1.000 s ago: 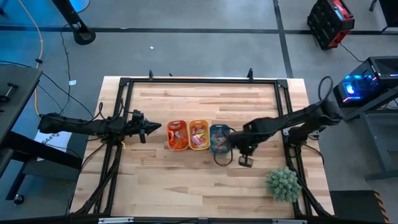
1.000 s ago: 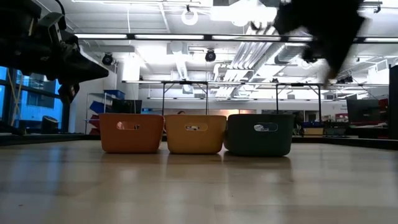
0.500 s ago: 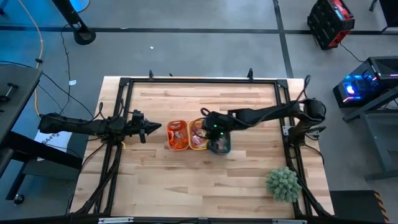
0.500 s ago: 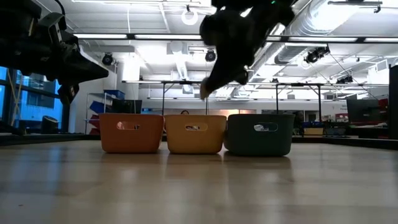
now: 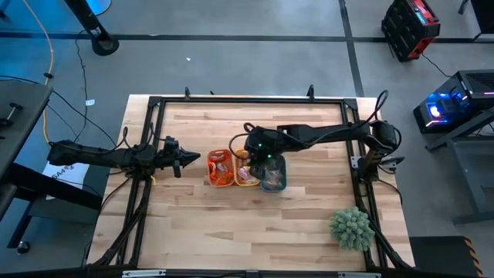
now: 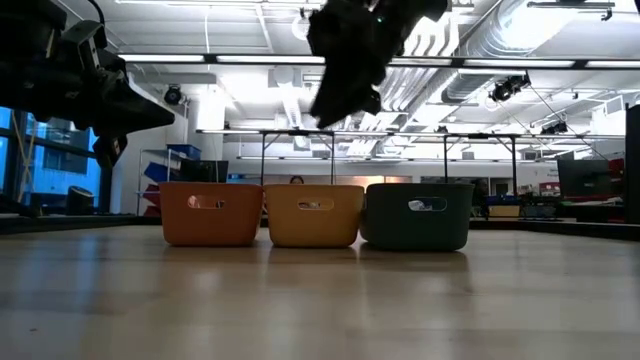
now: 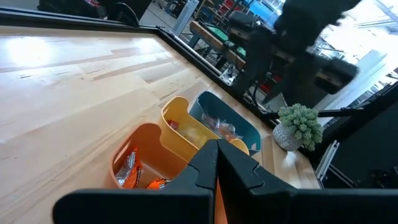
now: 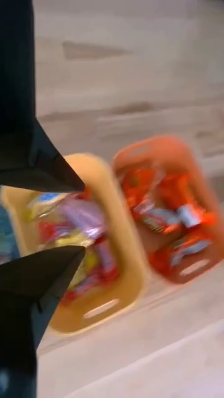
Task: Sort candy
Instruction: Return to Home Position
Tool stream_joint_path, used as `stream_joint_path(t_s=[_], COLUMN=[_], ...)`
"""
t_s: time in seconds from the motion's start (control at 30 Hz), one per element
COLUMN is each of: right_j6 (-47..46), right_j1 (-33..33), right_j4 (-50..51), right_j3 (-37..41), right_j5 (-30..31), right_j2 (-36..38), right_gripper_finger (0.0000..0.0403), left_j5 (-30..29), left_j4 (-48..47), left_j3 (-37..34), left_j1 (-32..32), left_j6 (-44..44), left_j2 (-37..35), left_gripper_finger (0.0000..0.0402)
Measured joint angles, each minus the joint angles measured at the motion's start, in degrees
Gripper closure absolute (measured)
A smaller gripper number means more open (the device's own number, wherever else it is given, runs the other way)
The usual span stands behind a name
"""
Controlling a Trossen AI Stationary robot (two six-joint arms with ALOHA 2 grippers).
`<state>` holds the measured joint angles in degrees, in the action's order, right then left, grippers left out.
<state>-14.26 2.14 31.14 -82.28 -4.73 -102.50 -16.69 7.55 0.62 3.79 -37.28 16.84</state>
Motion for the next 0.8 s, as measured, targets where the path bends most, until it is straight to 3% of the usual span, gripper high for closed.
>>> stream_joint_path(t_s=[0.33, 0.53, 0.8], right_j6=[1.8, -1.4, -22.7], right_j1=[-0.3, -1.4, -4.2], right_j4=[14.3, 22.3, 17.3], right_j3=[0.0, 2.6, 15.2], right_j5=[-6.4, -1.5, 8.2], right_j2=[2.9, 12.5, 31.4], right_gripper_finger=[0.0252, 0.0252, 0.0252], left_j5=[3.3, 4.0, 4.2], left_j4=[0.2, 4.8, 4.1], left_j3=[0.8, 1.5, 0.1], left_j1=[0.0, 0.0, 0.0], left_j6=[2.7, 7.3, 11.0], left_j2=[-0.3, -2.2, -4.9], left_gripper_finger=[0.0401, 0.0401, 0.0401])
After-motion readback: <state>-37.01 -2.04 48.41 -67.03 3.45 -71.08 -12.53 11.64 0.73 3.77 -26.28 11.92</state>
